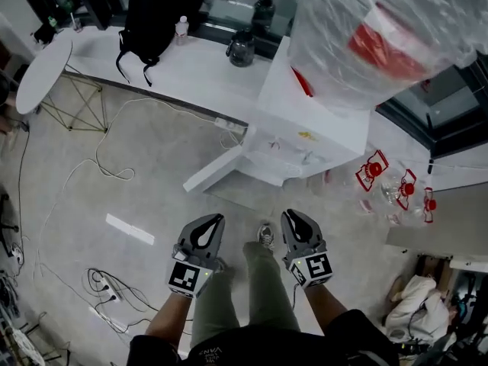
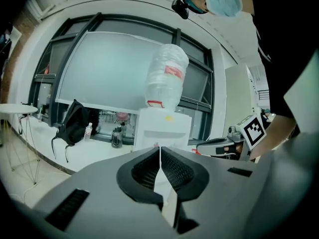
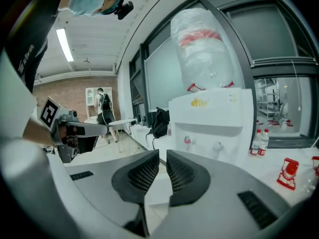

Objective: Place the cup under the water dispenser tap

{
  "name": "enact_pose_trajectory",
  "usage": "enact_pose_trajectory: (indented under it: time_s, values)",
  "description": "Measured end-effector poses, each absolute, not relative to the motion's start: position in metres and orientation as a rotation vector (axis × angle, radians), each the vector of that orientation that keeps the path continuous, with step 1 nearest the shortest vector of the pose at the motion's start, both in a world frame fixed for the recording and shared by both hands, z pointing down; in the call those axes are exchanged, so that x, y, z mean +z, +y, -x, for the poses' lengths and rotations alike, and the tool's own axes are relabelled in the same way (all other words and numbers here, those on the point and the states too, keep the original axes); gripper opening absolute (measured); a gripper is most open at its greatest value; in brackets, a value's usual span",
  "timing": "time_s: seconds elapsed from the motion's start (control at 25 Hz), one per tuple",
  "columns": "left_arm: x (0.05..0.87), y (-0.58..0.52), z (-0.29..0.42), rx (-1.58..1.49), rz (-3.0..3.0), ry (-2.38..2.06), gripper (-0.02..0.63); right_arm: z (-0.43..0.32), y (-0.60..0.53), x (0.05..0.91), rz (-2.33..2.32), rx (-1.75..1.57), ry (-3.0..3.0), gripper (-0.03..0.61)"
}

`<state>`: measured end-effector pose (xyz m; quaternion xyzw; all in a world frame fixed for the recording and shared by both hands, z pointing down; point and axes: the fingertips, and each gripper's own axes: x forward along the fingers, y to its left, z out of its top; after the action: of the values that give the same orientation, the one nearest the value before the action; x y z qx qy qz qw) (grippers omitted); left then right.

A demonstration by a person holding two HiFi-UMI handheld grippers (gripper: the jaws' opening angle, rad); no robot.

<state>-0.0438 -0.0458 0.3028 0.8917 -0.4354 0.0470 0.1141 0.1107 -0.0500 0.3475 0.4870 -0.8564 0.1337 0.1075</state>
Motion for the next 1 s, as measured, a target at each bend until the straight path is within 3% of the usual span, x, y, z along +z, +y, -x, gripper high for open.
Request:
enact_pose_trajectory:
  time_s: [0.8,1.0]
  values:
    - [0.614,-0.129,0.019,0.053,-2.731,-1.286,0.025,-0.126,-0.166,0.714,-1.429,0.361,-2.480,0.046]
    - [0.674,-0.137,0.009,0.052,-2.751,-1.275,0.079,-0.130,-0.190,0.786,-1.451,0.336,-2.453,0.046]
